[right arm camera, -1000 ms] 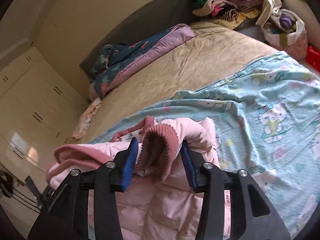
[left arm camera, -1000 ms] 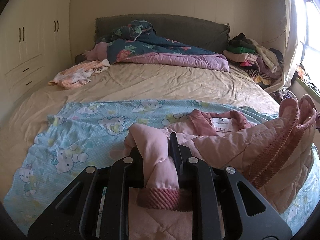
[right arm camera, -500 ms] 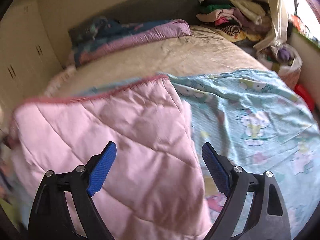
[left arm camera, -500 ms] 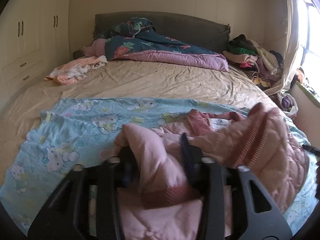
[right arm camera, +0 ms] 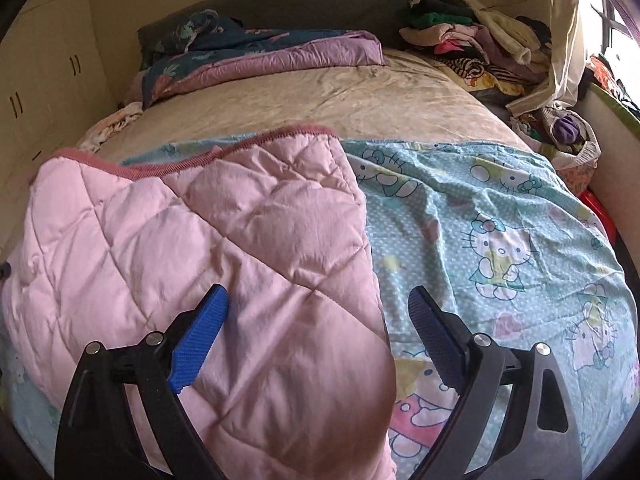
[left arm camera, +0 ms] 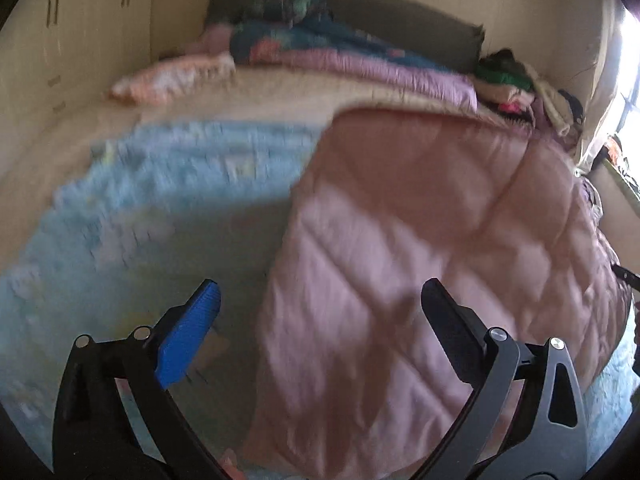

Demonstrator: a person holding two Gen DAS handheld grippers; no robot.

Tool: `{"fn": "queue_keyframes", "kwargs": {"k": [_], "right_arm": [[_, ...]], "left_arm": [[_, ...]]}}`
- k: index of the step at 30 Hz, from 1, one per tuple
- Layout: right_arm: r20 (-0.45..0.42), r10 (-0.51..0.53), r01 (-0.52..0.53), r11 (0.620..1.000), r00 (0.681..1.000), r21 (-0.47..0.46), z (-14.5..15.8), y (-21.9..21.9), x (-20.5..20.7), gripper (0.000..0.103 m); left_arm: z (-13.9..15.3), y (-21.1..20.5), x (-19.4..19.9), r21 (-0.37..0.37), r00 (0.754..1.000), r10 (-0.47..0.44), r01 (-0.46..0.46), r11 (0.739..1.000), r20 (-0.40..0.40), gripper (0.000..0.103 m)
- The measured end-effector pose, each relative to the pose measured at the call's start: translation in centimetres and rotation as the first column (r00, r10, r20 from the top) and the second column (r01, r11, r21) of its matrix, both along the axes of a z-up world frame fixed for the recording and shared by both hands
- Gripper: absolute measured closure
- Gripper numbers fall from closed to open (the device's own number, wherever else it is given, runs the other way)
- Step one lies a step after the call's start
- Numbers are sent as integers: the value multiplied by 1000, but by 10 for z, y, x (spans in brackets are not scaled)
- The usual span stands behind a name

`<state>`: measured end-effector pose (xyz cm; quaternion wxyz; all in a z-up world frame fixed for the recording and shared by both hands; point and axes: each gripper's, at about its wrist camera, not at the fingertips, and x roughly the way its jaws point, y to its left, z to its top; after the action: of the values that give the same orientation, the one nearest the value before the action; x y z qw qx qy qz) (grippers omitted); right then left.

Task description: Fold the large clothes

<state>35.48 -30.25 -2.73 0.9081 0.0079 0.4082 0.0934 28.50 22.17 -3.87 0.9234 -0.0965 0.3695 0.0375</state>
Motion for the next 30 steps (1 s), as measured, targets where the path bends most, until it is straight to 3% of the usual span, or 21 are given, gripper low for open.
{"fn": "queue_keyframes", "kwargs": {"k": [2,3,4,6,7,8,9,15,20,30], "right_arm": [[-1,3,-3,1000,1000,2,-4,2,2,18],[1,10,-10,1000,1000,3,-5,3,1,36],[8,24,-24,1000,1000,8,-5,6,1,42],[40,12,-11,1000,999,-28,-1,11,-3,74],[56,1,0,1000,998,-26,3,12,-5,77],[66,-16,18,1000,998,-21,7,12,-4,81],[74,-34,35,999,997,-11,12,11,-3,83],[116,-158,152,987,981,60,39,5,32,85],[62,-190,191,982,980,-10,17,16,66,87],[-45,-243,239,968,969,-75,-26,12,86,86]], "left_arm": [[-8,-2,2,-29,1000,-23,23,999,-13,9],[-9,-4,3,-47,999,-32,32,998,-9,9],[-8,-6,4,-53,999,-37,37,998,1,11],[-3,-15,6,-28,999,-47,48,998,17,60],[1,-20,8,16,999,-40,40,999,25,68],[7,-23,10,39,999,-39,37,999,38,83],[10,-23,13,36,998,-37,35,999,46,87],[30,-17,53,58,998,18,-22,998,62,89],[13,-13,79,66,999,42,-42,997,4,88],[0,-10,82,53,998,68,-67,996,-6,83]]}}
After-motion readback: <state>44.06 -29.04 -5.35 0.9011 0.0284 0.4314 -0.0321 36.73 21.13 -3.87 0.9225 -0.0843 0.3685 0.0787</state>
